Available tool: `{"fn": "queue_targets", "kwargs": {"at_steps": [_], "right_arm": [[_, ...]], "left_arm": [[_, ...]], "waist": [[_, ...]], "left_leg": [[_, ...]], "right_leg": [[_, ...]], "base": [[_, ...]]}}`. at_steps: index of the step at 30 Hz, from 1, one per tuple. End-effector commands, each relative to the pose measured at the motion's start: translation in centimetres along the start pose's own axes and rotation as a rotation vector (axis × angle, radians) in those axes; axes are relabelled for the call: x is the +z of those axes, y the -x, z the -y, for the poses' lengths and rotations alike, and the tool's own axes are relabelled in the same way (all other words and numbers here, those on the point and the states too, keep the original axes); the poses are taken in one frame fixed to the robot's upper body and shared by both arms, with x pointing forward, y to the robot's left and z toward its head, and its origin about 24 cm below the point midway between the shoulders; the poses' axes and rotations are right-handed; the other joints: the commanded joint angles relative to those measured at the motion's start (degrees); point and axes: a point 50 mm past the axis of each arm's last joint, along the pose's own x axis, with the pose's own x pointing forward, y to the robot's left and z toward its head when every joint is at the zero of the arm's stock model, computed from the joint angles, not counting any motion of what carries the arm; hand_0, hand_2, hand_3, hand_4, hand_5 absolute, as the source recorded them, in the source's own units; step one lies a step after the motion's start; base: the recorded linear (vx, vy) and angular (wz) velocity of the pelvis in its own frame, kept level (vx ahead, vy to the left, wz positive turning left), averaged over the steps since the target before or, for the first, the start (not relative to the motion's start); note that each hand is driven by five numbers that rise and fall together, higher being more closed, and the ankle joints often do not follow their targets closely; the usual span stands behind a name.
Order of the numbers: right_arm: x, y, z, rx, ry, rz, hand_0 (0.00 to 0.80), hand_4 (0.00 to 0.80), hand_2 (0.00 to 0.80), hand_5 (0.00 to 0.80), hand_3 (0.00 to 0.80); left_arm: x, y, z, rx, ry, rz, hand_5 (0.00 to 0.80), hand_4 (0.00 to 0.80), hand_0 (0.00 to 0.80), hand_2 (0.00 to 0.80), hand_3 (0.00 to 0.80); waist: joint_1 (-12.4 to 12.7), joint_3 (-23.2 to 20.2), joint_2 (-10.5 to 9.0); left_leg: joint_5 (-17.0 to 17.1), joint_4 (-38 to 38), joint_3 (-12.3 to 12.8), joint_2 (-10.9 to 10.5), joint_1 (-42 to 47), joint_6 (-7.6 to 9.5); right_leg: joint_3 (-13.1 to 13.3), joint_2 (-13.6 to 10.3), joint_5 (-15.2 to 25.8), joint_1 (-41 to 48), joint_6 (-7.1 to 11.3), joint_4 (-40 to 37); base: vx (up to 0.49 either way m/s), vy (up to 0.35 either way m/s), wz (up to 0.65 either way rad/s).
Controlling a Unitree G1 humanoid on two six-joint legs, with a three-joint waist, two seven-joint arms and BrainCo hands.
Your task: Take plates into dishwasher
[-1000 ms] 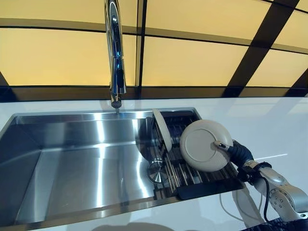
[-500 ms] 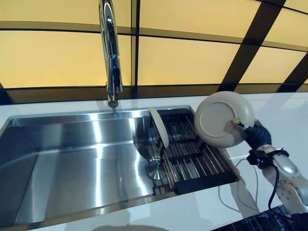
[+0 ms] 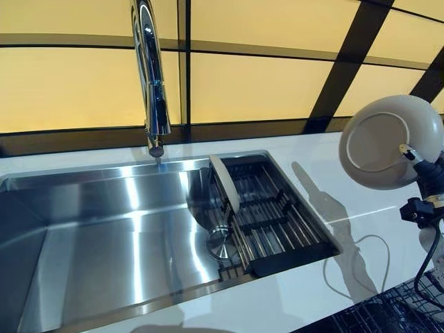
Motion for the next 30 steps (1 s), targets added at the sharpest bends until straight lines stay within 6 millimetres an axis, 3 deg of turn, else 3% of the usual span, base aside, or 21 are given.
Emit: {"fn": "queue_targets", "kwargs": {"at_steps": [1, 8, 11, 13, 15, 16, 20, 23, 24, 26, 27, 30], "right_arm": [[4.6, -1.0, 1.3, -0.084, 0.021, 0.223, 0.800, 0.800, 0.800, 0.800, 0.800], [3.7, -0.2, 4.4, -0.184, 0.046, 0.163, 0.800, 0.800, 0.800, 0.800, 0.800], [3.2, 0.0, 4.9, -0.193, 0.060, 0.141, 0.800, 0.800, 0.800, 0.800, 0.800], [3.1, -0.1, 4.9, -0.159, 0.036, 0.128, 0.800, 0.800, 0.800, 0.800, 0.800], [3.1, -0.1, 4.7, -0.137, 0.014, 0.121, 0.800, 0.800, 0.800, 0.800, 0.800], [2.9, -0.1, 4.5, -0.110, -0.012, 0.111, 0.800, 0.800, 0.800, 0.800, 0.800], [2.6, -0.1, 3.5, -0.047, -0.027, 0.106, 0.800, 0.800, 0.800, 0.800, 0.800], [2.0, -0.3, 2.7, -0.007, -0.052, 0.090, 0.800, 0.800, 0.800, 0.800, 0.800], [1.5, -0.4, 2.1, 0.019, -0.096, 0.083, 0.800, 0.800, 0.800, 0.800, 0.800], [1.3, -0.5, 1.6, 0.030, -0.096, 0.089, 0.800, 0.800, 0.800, 0.800, 0.800], [1.3, -0.5, 1.1, 0.057, -0.123, 0.083, 0.800, 0.800, 0.800, 0.800, 0.800], [1.4, -0.5, 0.5, 0.091, -0.115, 0.082, 0.800, 0.800, 0.800, 0.800, 0.800]], "left_arm": [[6.9, -0.5, -1.5, 0.039, -0.050, 0.237, 0.000, 0.000, 0.000, 0.000, 0.000], [6.5, -0.4, -1.6, 0.032, -0.073, 0.223, 0.000, 0.000, 0.000, 0.000, 0.000], [6.4, -0.4, -2.0, 0.040, -0.078, 0.214, 0.000, 0.000, 0.000, 0.000, 0.000], [6.2, -0.4, -2.6, 0.067, -0.053, 0.204, 0.000, 0.000, 0.000, 0.000, 0.000], [6.2, -0.3, -3.0, 0.075, -0.042, 0.203, 0.000, 0.000, 0.000, 0.000, 0.000], [6.3, -0.3, -3.3, 0.084, -0.034, 0.204, 0.000, 0.000, 0.000, 0.000, 0.000], [6.6, -0.3, -3.5, 0.101, -0.011, 0.214, 0.000, 0.000, 0.000, 0.000, 0.000], [6.9, -0.3, -3.7, 0.110, -0.015, 0.222, 0.000, 0.000, 0.000, 0.000, 0.000], [7.5, -0.2, -4.0, 0.128, -0.023, 0.233, 0.000, 0.000, 0.000, 0.000, 0.000], [7.9, -0.2, -4.4, 0.145, -0.024, 0.239, 0.000, 0.000, 0.000, 0.000, 0.000], [8.5, -0.2, -4.7, 0.160, -0.024, 0.248, 0.000, 0.000, 0.000, 0.000, 0.000], [9.0, -0.1, -4.6, 0.154, -0.027, 0.272, 0.000, 0.000, 0.000, 0.000, 0.000]], "waist": [[-0.86, -2.06, 1.01], [-2.62, -1.83, 0.12], [-2.89, -1.30, -0.49], [-2.03, -0.85, -1.35], [-1.60, -0.71, -1.59], [-0.94, -0.74, -1.48], [0.26, -1.27, -0.38], [0.75, -1.74, -0.67], [1.22, -2.29, -1.17], [1.41, -2.56, -1.54], [1.57, -2.64, -1.53], [1.43, -2.55, -0.98]], "left_leg": [[-4.52, 1.65, -2.84, -0.53, -0.40, 2.17], [-5.20, 1.04, -1.37, -0.02, 0.74, 1.69], [-5.65, 1.26, 0.77, 0.85, 1.71, 1.16], [-5.18, 1.20, 4.17, 1.77, 2.20, 0.59], [-4.87, 1.25, 5.58, 2.29, 2.26, 0.43], [-4.25, 1.93, 7.37, 3.35, 1.61, 0.34], [-2.72, 3.39, 11.04, 6.54, -1.10, -0.02], [-2.34, 3.86, 12.75, 7.58, -2.13, -0.49], [-1.64, 4.46, 14.47, 8.51, -3.37, -1.05], [-1.46, 4.98, 15.70, 9.19, -3.98, -1.46], [-0.74, 5.36, 16.42, 10.27, -4.65, -2.09], [0.50, 5.65, 15.95, 11.60, -5.15, -3.47]], "right_leg": [[1.23, -3.63, 1.87, -0.68, 2.28, 8.69], [2.25, -3.26, 2.80, -1.61, 3.04, 5.87], [-0.70, -3.65, 4.42, -3.40, 3.81, 5.52], [-6.55, -5.88, 6.67, -3.96, 4.65, 6.59], [-8.11, -7.05, 7.47, -3.83, 4.90, 7.67], [-9.79, -8.76, 7.64, -2.99, 4.74, 9.78], [-10.62, -10.68, 5.71, 0.38, 3.69, 13.64], [-10.97, -10.04, 2.72, 3.66, 3.55, 11.25], [-12.24, -8.81, -0.35, 6.52, 3.25, 6.89], [-13.18, -8.01, -1.31, 7.32, 3.26, 4.89], [-13.69, -6.20, -3.69, 8.60, 3.03, 2.25], [-13.73, -3.84, -5.68, 9.41, 2.35, 0.13]], "base": [[0.020, 0.029, -0.31], [0.034, 0.002, -0.10], [-0.010, -0.094, -0.68], [-0.118, -0.162, -0.98], [-0.133, -0.138, -0.93], [-0.207, -0.164, -0.52], [-0.202, -0.176, -0.47], [-0.171, -0.255, -1.19], [-0.183, -0.347, -0.61], [-0.164, -0.365, -0.07], [-0.124, -0.358, -0.30], [-0.069, -0.248, -0.50]]}}
